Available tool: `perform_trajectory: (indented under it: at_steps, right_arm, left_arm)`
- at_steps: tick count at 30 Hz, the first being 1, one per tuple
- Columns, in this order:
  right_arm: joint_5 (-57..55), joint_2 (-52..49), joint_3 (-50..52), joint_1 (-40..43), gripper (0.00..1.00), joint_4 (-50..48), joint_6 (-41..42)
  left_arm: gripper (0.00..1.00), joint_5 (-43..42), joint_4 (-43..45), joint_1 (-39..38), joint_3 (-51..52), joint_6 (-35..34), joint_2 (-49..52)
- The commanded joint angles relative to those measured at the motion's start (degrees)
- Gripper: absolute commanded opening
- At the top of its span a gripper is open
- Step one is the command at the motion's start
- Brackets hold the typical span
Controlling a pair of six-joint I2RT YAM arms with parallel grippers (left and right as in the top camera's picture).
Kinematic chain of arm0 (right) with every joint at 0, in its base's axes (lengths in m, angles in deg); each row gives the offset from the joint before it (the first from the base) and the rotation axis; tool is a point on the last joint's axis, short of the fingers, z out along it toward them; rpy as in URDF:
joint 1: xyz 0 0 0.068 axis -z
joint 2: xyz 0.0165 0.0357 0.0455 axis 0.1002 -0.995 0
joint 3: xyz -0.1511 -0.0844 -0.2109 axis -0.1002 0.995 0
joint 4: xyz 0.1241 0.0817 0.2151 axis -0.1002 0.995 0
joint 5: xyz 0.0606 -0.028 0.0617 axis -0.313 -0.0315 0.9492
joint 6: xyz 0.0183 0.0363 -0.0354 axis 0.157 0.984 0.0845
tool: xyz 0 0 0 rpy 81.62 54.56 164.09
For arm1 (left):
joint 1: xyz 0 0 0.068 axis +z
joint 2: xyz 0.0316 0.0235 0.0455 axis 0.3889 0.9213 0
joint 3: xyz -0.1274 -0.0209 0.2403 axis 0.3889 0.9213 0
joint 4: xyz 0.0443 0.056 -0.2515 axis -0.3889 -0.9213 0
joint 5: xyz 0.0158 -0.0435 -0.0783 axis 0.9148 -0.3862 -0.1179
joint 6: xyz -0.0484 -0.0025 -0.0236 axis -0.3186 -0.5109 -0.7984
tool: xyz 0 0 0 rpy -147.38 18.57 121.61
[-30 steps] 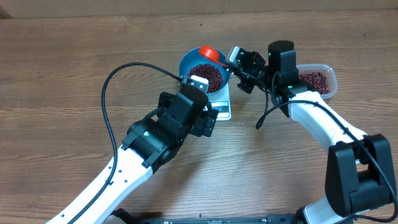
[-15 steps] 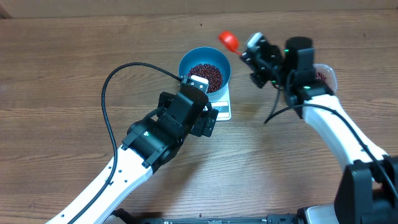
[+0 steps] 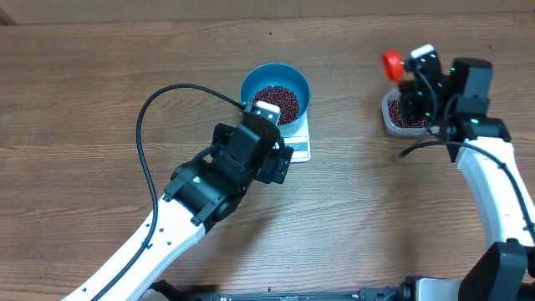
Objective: Scoop item into bowl and weigh 150g on scale
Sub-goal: 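Move the empty scoop back over the bean tub, then dip the red scoop into the beans with the right gripper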
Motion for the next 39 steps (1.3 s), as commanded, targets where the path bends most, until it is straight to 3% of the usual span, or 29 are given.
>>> perform_trajectory:
  at_steps: [1,6,14,22,39]
  right_arm:
    - [-9.0,1.2,-0.2,1.0,0.04,3.2,0.4]
    - [-17.1,1.2,-0.2,1.2,0.04,8.5,0.2]
    - [-18.8,1.2,-0.2,1.2,0.04,12.8,0.2]
    - [-19.9,-2.1,-0.2,1.2,0.04,9.9,-4.5]
    - [-22.4,-9.9,-0.2,1.2,0.04,6.6,-3.6]
  left_arm:
    - [1.00,0.6,0.1,0.0,0.2,-0.4,-0.5]
    - [1.00,0.6,0.1,0.0,0.2,-0.4,-0.5]
    - [0.99,0.6,0.1,0.0,0.2,-0.4,-0.5]
    - [1.00,0.6,0.1,0.0,0.2,-0.4,-0.5]
    - [1.00,0.6,0.1,0.0,0.2,-0.4,-0.5]
